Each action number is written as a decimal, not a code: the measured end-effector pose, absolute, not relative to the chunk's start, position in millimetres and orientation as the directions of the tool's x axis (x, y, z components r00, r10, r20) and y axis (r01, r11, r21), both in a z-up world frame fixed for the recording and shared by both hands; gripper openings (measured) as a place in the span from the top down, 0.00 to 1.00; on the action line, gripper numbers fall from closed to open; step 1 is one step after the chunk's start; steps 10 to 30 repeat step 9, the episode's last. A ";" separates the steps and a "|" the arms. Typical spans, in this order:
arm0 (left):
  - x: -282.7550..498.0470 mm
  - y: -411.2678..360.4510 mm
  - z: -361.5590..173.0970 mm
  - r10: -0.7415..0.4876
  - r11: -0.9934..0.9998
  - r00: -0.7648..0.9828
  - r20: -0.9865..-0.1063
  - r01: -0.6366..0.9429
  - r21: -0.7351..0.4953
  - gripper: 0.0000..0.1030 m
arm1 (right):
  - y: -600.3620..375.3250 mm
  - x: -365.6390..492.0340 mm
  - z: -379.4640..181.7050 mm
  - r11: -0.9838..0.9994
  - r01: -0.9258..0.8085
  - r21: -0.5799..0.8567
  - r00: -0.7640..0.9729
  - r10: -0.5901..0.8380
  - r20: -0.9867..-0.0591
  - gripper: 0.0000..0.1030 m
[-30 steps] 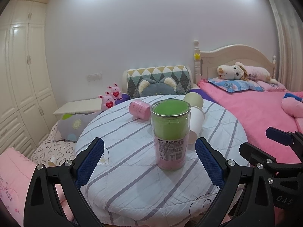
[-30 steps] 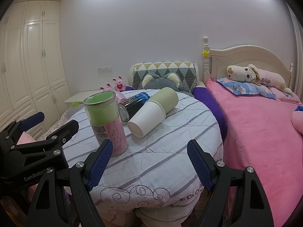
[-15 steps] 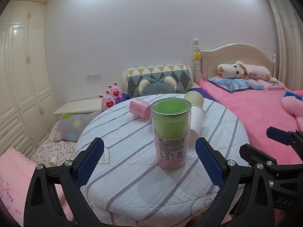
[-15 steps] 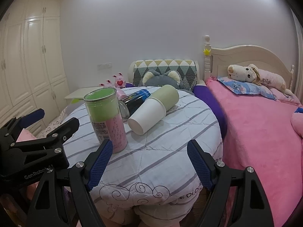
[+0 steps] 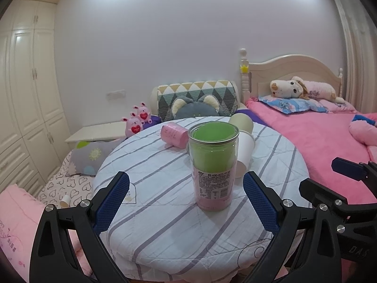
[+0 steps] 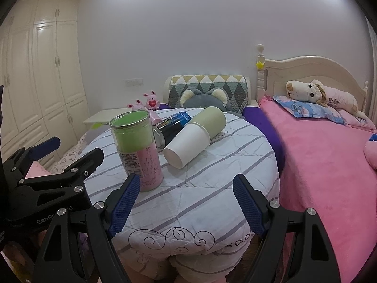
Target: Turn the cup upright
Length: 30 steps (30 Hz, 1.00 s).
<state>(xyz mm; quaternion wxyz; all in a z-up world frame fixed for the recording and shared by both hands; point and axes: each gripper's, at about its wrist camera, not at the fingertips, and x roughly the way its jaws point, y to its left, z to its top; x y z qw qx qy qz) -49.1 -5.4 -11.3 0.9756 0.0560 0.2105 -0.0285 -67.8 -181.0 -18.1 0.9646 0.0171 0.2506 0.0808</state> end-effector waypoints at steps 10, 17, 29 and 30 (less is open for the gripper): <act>-50.7 -2.4 -11.9 -0.017 0.993 0.913 -0.409 0.064 0.101 0.04 | -186.4 -68.0 -17.7 0.988 -0.128 0.086 0.860 0.153 -0.487 0.20; -50.7 -2.4 -11.9 -0.017 0.993 0.913 -0.409 0.064 0.101 0.04 | -186.4 -68.0 -17.7 0.988 -0.128 0.086 0.860 0.153 -0.487 0.20; -50.7 -2.4 -11.9 -0.017 0.993 0.913 -0.409 0.064 0.101 0.04 | -186.4 -68.0 -17.7 0.988 -0.128 0.086 0.860 0.153 -0.487 0.20; -50.7 -2.4 -11.9 -0.017 0.993 0.913 -0.409 0.064 0.101 0.04 | -186.4 -68.0 -17.7 0.988 -0.128 0.086 0.860 0.153 -0.487 0.20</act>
